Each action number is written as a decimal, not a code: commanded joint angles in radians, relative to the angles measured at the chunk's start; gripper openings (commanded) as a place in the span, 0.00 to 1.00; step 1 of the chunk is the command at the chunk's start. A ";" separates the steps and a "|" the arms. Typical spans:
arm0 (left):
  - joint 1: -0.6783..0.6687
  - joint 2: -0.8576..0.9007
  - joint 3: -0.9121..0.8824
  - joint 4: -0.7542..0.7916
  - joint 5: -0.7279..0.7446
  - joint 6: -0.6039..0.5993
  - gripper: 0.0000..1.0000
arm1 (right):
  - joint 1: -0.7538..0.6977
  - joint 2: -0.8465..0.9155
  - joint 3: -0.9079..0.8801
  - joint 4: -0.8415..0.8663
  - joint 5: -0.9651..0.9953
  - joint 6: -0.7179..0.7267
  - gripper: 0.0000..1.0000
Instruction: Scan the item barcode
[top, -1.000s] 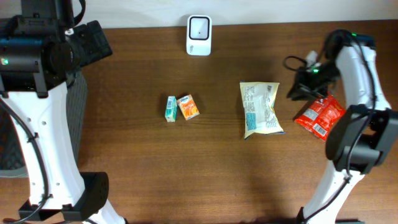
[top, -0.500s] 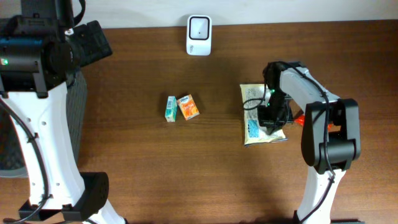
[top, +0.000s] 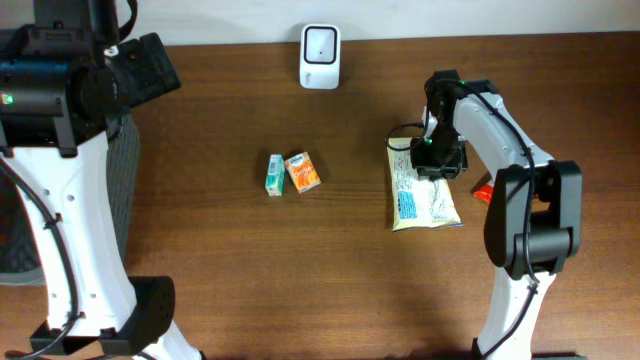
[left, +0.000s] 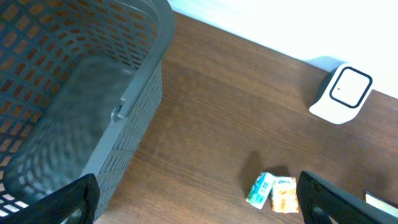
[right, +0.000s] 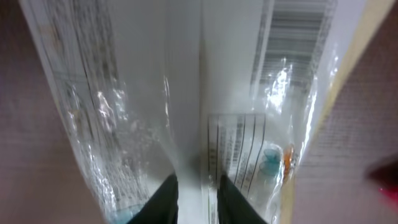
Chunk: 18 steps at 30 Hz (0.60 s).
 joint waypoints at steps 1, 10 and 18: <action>0.000 0.000 -0.002 -0.001 -0.007 0.012 0.99 | 0.008 -0.005 -0.071 0.130 0.115 0.006 0.21; 0.000 0.000 -0.002 -0.001 -0.007 0.012 0.99 | 0.008 -0.022 0.164 -0.051 0.029 0.083 0.49; 0.000 0.000 -0.002 -0.001 -0.007 0.012 0.99 | 0.099 -0.005 0.312 -0.084 -0.301 0.068 0.99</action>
